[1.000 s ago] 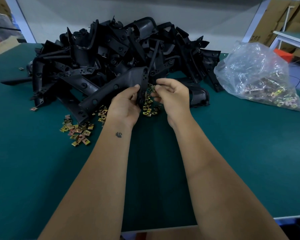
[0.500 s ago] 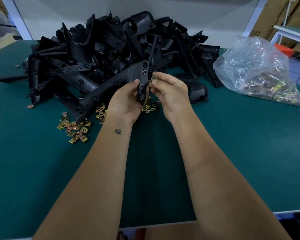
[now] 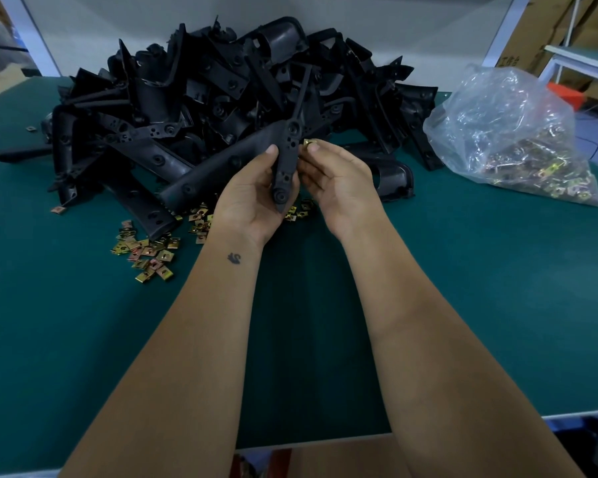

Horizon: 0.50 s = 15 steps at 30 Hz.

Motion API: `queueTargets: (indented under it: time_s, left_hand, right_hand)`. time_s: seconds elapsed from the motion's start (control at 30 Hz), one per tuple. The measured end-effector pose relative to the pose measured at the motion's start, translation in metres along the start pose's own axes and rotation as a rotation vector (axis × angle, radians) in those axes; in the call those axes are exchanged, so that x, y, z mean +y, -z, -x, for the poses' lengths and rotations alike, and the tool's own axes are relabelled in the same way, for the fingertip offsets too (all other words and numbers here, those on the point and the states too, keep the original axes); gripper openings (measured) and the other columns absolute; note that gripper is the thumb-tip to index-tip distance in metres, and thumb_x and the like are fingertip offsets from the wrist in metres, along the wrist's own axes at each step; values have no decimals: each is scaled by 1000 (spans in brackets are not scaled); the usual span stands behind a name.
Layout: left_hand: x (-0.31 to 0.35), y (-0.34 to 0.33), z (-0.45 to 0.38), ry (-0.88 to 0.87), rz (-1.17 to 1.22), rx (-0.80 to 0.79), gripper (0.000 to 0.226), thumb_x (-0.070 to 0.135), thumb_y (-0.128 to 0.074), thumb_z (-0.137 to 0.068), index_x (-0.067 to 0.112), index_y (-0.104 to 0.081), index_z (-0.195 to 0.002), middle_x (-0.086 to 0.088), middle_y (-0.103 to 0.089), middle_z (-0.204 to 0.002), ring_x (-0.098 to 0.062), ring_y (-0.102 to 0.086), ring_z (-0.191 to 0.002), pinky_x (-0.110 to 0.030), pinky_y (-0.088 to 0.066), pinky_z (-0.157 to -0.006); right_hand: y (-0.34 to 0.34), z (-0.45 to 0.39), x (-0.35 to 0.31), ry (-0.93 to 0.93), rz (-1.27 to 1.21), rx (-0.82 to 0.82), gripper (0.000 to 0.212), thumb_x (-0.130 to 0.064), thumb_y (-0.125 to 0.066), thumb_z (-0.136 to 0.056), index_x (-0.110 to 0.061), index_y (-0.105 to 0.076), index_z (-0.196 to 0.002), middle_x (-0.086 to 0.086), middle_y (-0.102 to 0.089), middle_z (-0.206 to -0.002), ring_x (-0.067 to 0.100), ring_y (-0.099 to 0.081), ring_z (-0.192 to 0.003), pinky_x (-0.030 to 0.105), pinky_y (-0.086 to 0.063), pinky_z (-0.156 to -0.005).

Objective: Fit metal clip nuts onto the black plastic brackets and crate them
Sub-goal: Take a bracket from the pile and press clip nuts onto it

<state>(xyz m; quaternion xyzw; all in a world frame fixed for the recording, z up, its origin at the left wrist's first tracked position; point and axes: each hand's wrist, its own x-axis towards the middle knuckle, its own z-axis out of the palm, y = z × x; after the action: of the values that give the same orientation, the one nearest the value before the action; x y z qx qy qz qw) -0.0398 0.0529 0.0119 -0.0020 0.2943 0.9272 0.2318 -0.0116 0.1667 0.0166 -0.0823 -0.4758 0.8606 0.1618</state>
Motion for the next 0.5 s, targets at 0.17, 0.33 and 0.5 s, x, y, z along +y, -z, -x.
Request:
queueTargets:
  time_s: [0.17,0.33,0.5]
  left_hand:
    - [-1,2,-1,19,-2,4,11,12,-61,-95,4,-68,-95,-7,-75,-85,-16,-70,-77,-23,-56,-69]
    - [-1,1,-3,35,-1,17,11,13,-60,-95,4,-67,-94,-7,-75,-82,-16,-70,-74,-23,-56,-70]
    - [-2,3,-4,24,24,13,12,13,-60,-95,3,-67,-94,-7,-75,-82,-16,-68,-77,-23,-56,-68]
  right_hand:
    - [-1,0,2,-13,67,-30,5,-7,-65,-90,-10,-69,-90,7,-72,-89,15,-67,-80,25,-57,-75]
    - [-3,0,2,-14,55,-23,6,-9,-62,-92,-12,-67,-89,6,-72,-88,14,-67,-77,24,-56,-72]
    - [-3,3,0,-26,32,-58,7,-9,-59,-93,-12,-64,-90,5,-71,-89,13,-66,-77,23,-55,-71]
